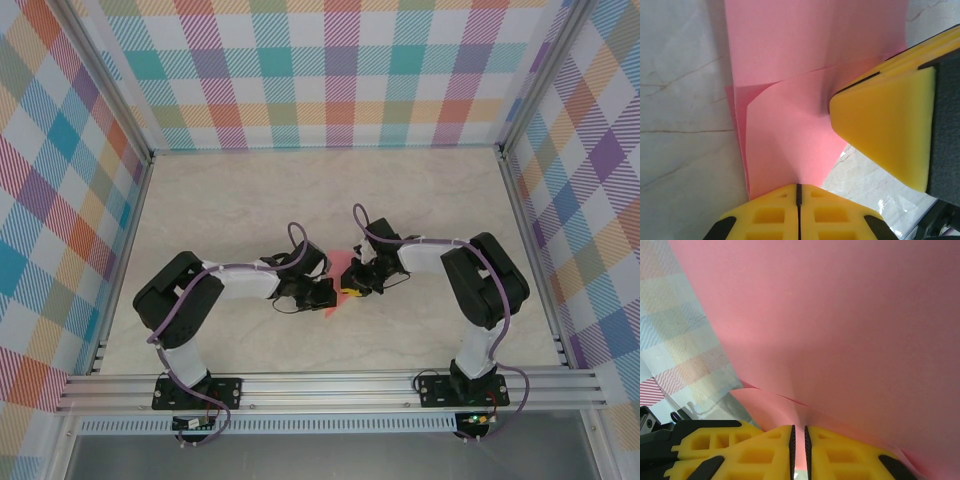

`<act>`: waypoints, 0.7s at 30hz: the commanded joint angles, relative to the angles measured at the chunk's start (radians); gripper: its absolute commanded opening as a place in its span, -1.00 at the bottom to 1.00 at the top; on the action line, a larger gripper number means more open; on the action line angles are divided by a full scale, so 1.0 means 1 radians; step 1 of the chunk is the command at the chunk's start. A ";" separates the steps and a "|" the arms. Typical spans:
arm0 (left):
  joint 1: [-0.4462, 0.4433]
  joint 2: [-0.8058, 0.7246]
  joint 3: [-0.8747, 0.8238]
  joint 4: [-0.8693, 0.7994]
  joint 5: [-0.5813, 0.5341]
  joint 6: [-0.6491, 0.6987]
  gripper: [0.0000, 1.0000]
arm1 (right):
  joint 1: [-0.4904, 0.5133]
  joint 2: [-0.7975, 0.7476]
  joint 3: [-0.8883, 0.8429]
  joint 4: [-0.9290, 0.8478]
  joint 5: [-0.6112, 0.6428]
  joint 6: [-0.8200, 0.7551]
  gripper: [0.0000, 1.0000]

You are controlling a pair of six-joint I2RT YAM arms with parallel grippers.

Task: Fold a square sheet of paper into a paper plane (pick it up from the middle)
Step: Third fold the triangle at the center of the table.

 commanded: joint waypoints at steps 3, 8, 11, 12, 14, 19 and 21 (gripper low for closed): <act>0.006 0.012 -0.082 -0.076 -0.077 0.022 -0.90 | -0.005 -0.053 0.039 -0.080 0.097 0.013 -0.66; 0.007 0.016 -0.078 -0.069 -0.072 0.025 -0.90 | -0.003 -0.100 0.000 -0.028 0.064 0.025 -0.72; 0.006 0.014 -0.073 -0.067 -0.073 0.022 -0.90 | 0.003 -0.097 -0.035 0.015 0.036 0.038 -0.76; 0.006 0.014 -0.071 -0.067 -0.073 0.022 -0.90 | 0.006 -0.092 -0.046 0.025 0.032 0.041 -0.77; 0.006 0.012 -0.067 -0.069 -0.074 0.023 -0.90 | 0.014 -0.089 -0.071 0.066 0.014 0.047 -0.79; 0.006 0.008 -0.061 -0.077 -0.075 0.025 -0.90 | 0.017 -0.039 -0.081 0.079 0.049 0.028 -0.79; 0.007 0.008 -0.061 -0.090 -0.083 0.031 -0.90 | 0.018 -0.018 -0.067 0.060 0.079 0.019 -0.80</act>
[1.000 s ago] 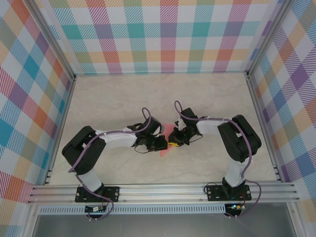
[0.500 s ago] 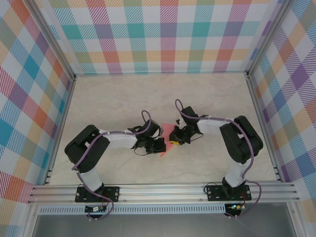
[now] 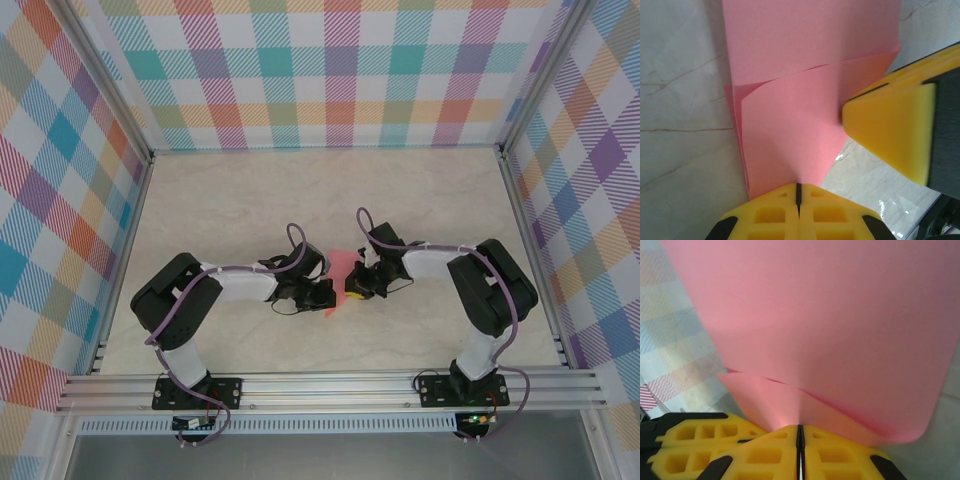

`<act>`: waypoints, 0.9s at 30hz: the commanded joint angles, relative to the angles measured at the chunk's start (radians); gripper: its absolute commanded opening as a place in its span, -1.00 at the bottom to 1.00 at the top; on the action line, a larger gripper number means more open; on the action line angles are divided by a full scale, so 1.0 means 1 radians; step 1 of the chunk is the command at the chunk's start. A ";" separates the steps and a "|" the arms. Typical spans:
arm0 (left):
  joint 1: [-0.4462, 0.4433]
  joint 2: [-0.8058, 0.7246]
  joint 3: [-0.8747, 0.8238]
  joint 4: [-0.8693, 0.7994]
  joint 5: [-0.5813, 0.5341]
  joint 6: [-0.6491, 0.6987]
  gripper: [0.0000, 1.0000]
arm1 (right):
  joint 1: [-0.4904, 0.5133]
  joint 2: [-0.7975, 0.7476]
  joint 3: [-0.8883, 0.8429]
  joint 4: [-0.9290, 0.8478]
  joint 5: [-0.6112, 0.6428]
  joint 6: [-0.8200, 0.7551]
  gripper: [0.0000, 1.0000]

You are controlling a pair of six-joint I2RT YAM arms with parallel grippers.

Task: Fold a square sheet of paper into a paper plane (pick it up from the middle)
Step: Third fold the triangle at the center of the table.

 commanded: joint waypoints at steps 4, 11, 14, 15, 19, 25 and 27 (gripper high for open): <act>0.007 0.015 -0.051 -0.145 -0.094 0.030 -0.91 | 0.003 0.058 0.030 -0.042 0.105 -0.025 -0.79; 0.007 0.017 -0.088 -0.132 -0.097 0.033 -0.93 | -0.025 0.073 0.069 -0.051 0.125 -0.055 -0.77; 0.006 0.018 -0.094 -0.126 -0.097 0.032 -0.93 | -0.046 0.076 0.068 -0.030 0.122 -0.060 -0.76; 0.006 0.019 -0.095 -0.125 -0.098 0.031 -0.93 | -0.054 0.078 0.061 -0.016 0.115 -0.062 -0.76; 0.006 0.020 -0.094 -0.125 -0.097 0.032 -0.93 | -0.088 0.075 0.036 0.052 0.081 -0.065 -0.75; 0.006 0.020 -0.095 -0.125 -0.096 0.033 -0.93 | -0.130 0.050 0.015 0.093 0.060 -0.088 -0.73; 0.006 0.018 -0.095 -0.124 -0.095 0.032 -0.93 | -0.141 0.042 0.007 0.099 0.064 -0.096 -0.72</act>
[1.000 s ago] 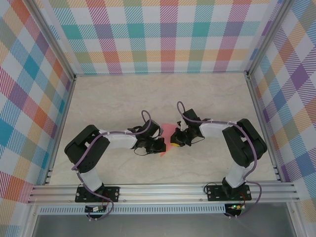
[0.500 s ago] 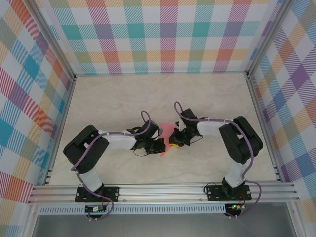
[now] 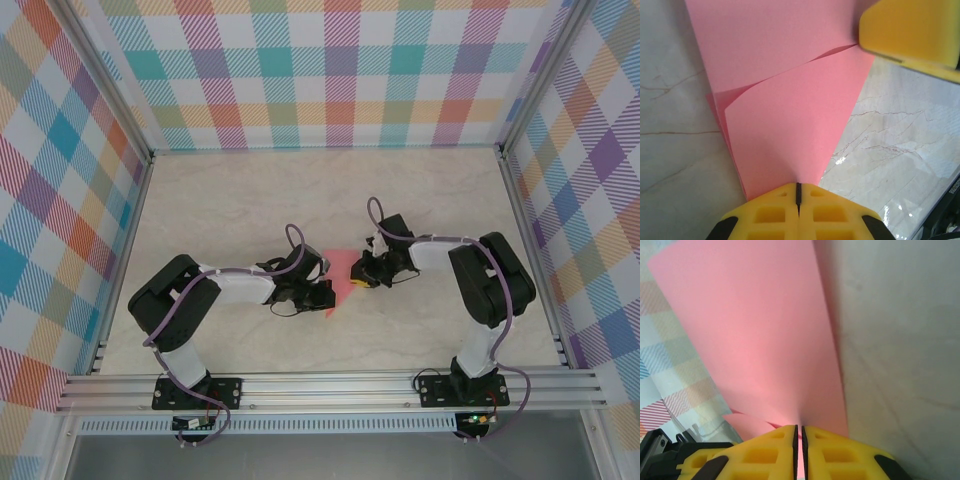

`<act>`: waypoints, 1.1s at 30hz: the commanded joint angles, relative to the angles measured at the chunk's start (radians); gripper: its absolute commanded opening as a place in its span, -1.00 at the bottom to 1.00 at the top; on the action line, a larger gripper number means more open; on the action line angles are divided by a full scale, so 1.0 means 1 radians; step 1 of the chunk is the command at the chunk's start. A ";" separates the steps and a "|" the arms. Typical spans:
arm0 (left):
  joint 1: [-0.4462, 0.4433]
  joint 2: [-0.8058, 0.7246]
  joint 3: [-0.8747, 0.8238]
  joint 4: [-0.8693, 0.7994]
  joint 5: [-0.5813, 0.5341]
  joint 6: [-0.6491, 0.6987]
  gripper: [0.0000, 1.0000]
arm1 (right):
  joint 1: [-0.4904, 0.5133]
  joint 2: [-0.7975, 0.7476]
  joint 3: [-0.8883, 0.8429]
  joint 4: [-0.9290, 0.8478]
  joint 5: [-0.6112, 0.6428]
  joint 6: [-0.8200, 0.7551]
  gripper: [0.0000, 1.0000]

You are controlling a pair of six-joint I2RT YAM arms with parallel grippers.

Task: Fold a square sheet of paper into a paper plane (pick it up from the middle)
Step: Third fold the triangle at the center of the table.

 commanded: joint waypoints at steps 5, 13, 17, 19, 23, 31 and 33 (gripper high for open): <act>0.007 0.032 -0.054 -0.174 -0.083 0.013 -0.93 | -0.051 -0.039 -0.063 0.091 0.090 -0.058 -0.71; 0.006 0.024 -0.045 -0.172 -0.075 0.015 -0.93 | -0.051 -0.219 -0.111 0.118 0.051 -0.072 -0.64; 0.006 0.014 -0.038 -0.172 -0.074 0.017 -0.92 | -0.027 -0.230 -0.120 0.138 -0.027 -0.047 -0.60; 0.006 0.009 -0.032 -0.172 -0.072 0.017 -0.92 | 0.007 -0.199 -0.108 0.136 -0.057 -0.041 -0.62; 0.006 -0.001 -0.016 -0.184 -0.075 0.021 -0.91 | 0.070 -0.148 -0.090 0.152 -0.075 -0.030 -0.69; 0.006 -0.004 0.003 -0.187 -0.075 0.021 -0.89 | 0.128 -0.052 -0.034 0.078 -0.038 -0.065 -0.75; 0.006 -0.010 0.002 -0.183 -0.075 0.022 -0.88 | 0.128 -0.031 -0.031 0.051 0.014 -0.074 -0.76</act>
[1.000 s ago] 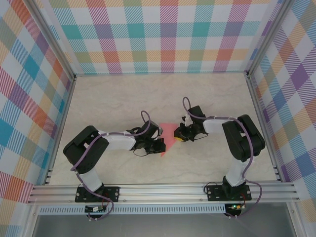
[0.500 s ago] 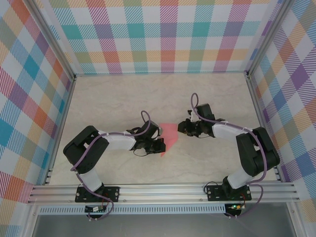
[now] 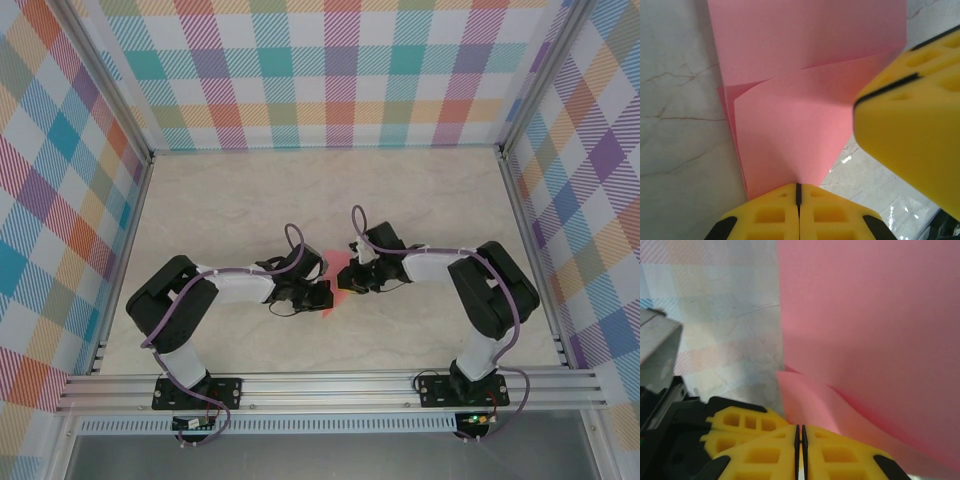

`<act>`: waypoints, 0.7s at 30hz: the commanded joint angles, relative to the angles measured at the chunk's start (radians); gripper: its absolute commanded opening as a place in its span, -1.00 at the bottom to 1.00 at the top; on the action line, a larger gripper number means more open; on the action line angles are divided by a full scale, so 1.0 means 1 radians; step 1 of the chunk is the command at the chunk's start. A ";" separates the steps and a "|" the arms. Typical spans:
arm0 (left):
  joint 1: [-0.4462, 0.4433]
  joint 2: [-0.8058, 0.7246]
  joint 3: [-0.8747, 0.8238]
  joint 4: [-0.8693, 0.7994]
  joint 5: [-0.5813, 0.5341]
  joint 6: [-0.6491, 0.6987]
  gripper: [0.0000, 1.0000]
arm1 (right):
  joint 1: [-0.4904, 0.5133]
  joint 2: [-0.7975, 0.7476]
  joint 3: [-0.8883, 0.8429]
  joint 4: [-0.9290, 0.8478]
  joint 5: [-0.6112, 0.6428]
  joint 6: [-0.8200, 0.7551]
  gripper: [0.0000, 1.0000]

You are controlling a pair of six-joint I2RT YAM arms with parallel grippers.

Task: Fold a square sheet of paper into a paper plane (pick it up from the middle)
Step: Third fold the triangle at the center of the table.

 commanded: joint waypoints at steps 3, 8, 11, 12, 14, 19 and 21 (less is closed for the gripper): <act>0.007 -0.011 -0.008 -0.126 -0.046 0.017 -0.86 | 0.002 0.065 0.029 -0.078 0.083 -0.032 -0.78; 0.007 -0.079 0.005 -0.107 -0.006 0.013 -0.80 | 0.002 0.076 0.005 -0.069 0.109 -0.030 -0.79; 0.008 -0.121 0.022 -0.085 0.015 0.004 -0.77 | 0.002 0.076 0.004 -0.070 0.110 -0.029 -0.79; 0.009 -0.129 0.026 -0.077 0.021 -0.001 -0.76 | 0.002 0.075 0.005 -0.071 0.109 -0.029 -0.79; 0.018 -0.127 0.037 -0.050 0.049 -0.014 -0.76 | 0.002 0.075 0.004 -0.069 0.109 -0.025 -0.79; 0.037 -0.061 0.042 0.008 0.119 -0.074 -0.78 | 0.002 0.079 0.009 -0.069 0.117 -0.015 -0.78; 0.043 -0.029 0.021 0.100 0.191 -0.116 -0.78 | 0.002 0.085 0.010 -0.068 0.116 -0.012 -0.78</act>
